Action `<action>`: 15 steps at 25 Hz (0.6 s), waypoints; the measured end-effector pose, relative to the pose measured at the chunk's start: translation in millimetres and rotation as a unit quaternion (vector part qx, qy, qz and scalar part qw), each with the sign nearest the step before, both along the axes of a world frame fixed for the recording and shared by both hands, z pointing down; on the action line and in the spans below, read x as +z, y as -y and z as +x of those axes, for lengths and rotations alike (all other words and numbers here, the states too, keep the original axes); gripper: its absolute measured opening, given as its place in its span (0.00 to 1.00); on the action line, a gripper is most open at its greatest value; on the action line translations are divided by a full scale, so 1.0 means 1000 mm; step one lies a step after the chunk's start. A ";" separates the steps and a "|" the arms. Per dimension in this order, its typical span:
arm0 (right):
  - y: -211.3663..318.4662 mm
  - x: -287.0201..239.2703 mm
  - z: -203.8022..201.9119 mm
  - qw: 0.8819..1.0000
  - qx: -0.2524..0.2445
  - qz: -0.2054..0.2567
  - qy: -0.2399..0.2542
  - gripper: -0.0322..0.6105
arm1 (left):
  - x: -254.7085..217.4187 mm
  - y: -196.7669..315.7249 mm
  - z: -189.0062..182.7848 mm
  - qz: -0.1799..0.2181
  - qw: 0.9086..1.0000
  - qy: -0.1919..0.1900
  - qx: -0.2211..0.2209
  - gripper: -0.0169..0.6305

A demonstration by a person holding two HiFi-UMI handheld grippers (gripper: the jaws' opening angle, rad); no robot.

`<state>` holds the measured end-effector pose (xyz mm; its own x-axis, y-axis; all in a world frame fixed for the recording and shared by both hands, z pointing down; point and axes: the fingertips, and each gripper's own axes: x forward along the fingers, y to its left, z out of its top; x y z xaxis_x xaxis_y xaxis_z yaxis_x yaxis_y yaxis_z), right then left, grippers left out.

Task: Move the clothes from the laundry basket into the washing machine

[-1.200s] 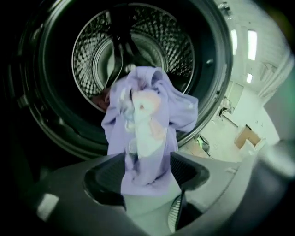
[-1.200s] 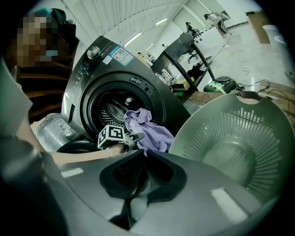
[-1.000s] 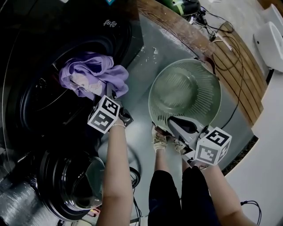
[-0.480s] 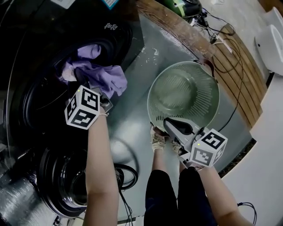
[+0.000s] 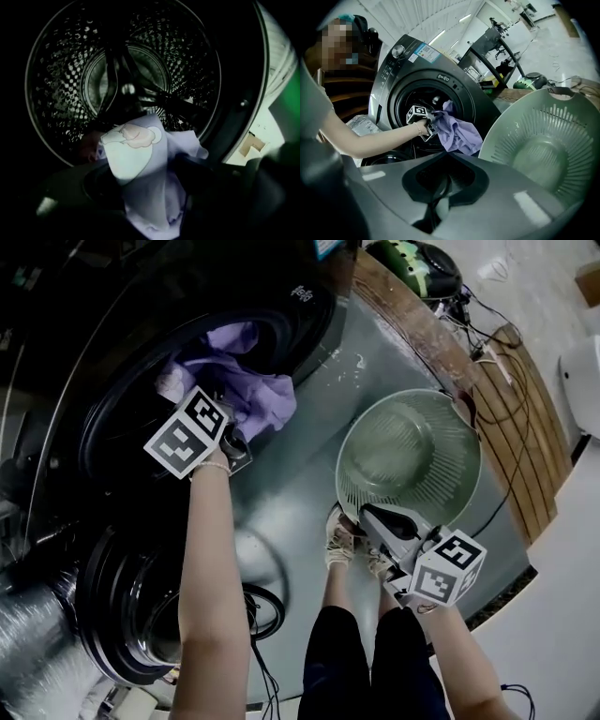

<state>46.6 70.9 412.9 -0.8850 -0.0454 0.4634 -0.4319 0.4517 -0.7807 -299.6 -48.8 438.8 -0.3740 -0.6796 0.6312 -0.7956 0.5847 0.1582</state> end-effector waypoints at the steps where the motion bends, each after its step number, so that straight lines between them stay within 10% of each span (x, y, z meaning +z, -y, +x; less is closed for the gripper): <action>1: 0.000 -0.001 -0.001 1.000 -0.003 0.002 -0.001 0.09 | 0.000 -0.007 0.004 -0.003 1.000 -0.005 0.001 0.53; 15: 0.010 0.007 -0.073 0.989 -0.098 0.096 -0.048 0.11 | 0.066 -0.102 0.082 -0.041 0.996 -0.079 -0.024 0.56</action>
